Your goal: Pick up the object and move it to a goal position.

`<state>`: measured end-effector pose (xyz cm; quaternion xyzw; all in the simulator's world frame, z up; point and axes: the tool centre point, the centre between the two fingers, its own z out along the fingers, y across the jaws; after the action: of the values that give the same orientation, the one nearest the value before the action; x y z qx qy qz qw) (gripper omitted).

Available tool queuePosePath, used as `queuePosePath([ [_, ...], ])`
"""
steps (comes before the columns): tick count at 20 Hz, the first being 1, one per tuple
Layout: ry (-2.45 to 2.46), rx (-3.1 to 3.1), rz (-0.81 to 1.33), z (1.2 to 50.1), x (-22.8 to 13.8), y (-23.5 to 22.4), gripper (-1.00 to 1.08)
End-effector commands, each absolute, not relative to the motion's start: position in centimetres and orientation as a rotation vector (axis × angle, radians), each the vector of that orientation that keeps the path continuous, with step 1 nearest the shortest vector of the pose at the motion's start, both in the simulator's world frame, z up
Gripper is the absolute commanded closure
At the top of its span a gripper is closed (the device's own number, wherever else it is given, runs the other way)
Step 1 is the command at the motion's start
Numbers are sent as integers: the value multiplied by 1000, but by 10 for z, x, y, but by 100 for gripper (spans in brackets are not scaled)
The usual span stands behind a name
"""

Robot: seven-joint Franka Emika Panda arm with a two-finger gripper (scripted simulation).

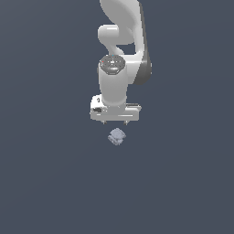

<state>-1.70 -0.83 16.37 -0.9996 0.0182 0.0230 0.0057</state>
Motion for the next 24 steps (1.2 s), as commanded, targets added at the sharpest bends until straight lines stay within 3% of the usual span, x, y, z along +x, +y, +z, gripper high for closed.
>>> queuePosePath([
  [1,57,-3129,72,164,-17,-8,-92],
  [24,150,-3134,117,153,-26,-2,-92],
])
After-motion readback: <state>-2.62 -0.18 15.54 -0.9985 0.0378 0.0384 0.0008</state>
